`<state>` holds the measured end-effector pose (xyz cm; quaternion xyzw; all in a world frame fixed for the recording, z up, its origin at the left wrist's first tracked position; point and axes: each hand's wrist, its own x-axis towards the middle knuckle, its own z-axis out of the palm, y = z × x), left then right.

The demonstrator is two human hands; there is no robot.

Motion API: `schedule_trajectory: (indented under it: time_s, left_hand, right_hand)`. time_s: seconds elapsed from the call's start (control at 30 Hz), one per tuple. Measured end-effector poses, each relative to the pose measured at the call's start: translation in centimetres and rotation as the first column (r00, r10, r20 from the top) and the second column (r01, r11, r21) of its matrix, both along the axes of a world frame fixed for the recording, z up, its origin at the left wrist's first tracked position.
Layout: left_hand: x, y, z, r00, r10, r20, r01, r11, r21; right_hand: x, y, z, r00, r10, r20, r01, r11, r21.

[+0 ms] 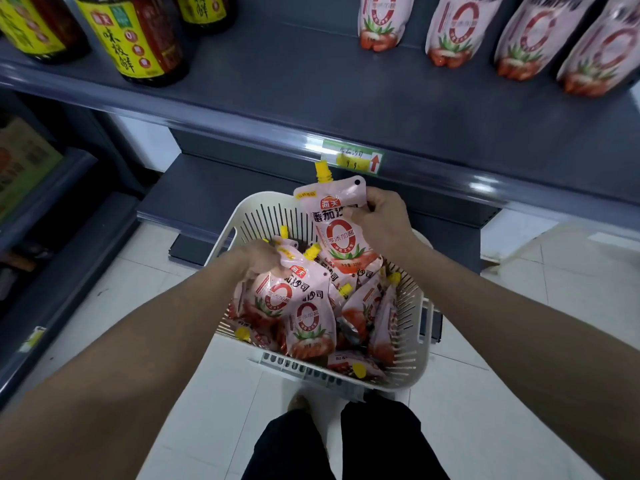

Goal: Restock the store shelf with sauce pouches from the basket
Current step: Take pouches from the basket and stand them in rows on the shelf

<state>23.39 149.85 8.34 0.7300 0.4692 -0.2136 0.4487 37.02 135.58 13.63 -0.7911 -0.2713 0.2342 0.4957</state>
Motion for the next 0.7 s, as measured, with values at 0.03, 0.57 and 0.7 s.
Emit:
schedule_trajectory:
  time_s: [0.03, 0.57, 0.7]
  left_hand:
    - [0.0, 0.3, 1.0, 1.0, -0.011, -0.009, 0.011, 1.0, 0.018]
    - [10.7, -2.3, 20.1, 0.755, 0.02, 0.655, -0.03, 1.0, 0.004]
    - [16.4, -5.4, 23.5, 0.647, 0.02, 0.763, -0.034, 0.999, 0.003]
  right_hand:
    - [0.1, -0.1, 0.7, 1.0, 0.0, 0.018, 0.0, 1.0, 0.019]
    - [10.1, -7.0, 15.8, 0.932, -0.326, 0.158, 0.266, 0.911, 0.315]
    - [14.7, -10.4, 17.8, 0.881, -0.452, 0.143, 0.379, 0.852, 0.361]
